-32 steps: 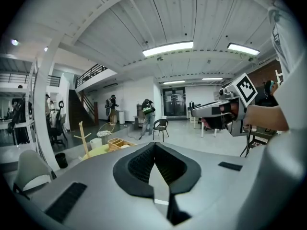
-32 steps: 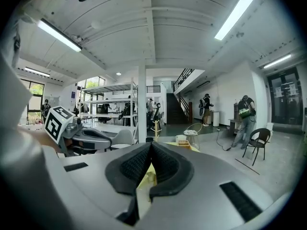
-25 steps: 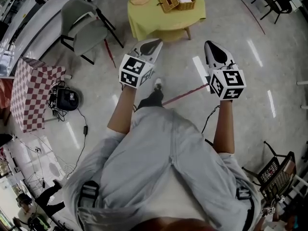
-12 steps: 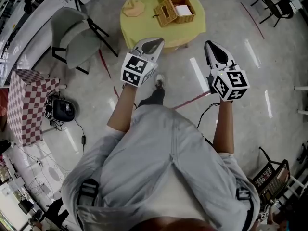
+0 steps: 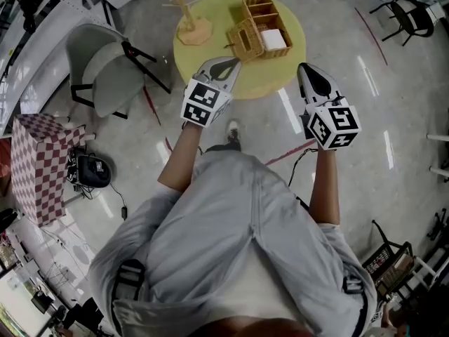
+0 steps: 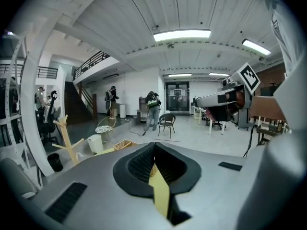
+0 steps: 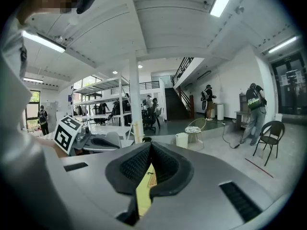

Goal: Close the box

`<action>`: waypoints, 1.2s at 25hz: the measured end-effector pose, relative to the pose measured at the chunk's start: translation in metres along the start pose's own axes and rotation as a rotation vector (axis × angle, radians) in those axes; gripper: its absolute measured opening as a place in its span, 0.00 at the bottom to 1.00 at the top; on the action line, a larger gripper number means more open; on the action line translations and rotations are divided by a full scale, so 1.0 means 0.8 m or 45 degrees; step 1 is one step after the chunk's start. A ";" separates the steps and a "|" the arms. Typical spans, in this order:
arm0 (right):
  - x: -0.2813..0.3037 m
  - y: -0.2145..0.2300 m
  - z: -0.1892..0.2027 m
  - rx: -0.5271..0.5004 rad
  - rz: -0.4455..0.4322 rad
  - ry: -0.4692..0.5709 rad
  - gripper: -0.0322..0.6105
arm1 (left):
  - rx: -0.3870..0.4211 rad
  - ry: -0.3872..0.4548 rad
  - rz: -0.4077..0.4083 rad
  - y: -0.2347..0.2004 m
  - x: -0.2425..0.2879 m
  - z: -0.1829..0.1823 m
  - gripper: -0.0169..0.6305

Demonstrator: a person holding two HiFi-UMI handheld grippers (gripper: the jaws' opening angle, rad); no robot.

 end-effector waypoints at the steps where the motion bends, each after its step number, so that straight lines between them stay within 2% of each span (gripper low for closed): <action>1: 0.012 0.005 -0.001 0.001 -0.001 -0.010 0.08 | -0.005 -0.009 -0.002 -0.010 0.008 0.002 0.07; 7: 0.072 0.024 0.004 -0.006 -0.022 -0.079 0.09 | -0.062 -0.050 -0.040 -0.060 0.054 0.019 0.07; 12: 0.104 0.022 0.021 -0.028 -0.099 -0.164 0.08 | -0.119 -0.106 -0.092 -0.085 0.077 0.046 0.07; 19: 0.145 0.044 0.040 -0.026 -0.231 -0.258 0.08 | -0.176 -0.238 -0.138 -0.100 0.119 0.088 0.07; 23: 0.185 0.080 0.049 -0.055 -0.279 -0.317 0.09 | -0.204 -0.328 -0.237 -0.114 0.142 0.106 0.08; 26: 0.217 0.106 0.056 -0.098 -0.322 -0.377 0.09 | -0.245 -0.412 -0.294 -0.123 0.164 0.121 0.21; 30: 0.248 0.124 0.069 -0.108 -0.408 -0.443 0.09 | -0.256 -0.492 -0.352 -0.134 0.181 0.137 0.21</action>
Point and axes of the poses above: the fingertips, and each gripper's own axes: x forward along the fingers, y to its right, z out of its underside, the point moved 3 cm from there along -x, backward along the fingers, and after that the axes turned 3 degrees about -y, right-handed, at the moved point
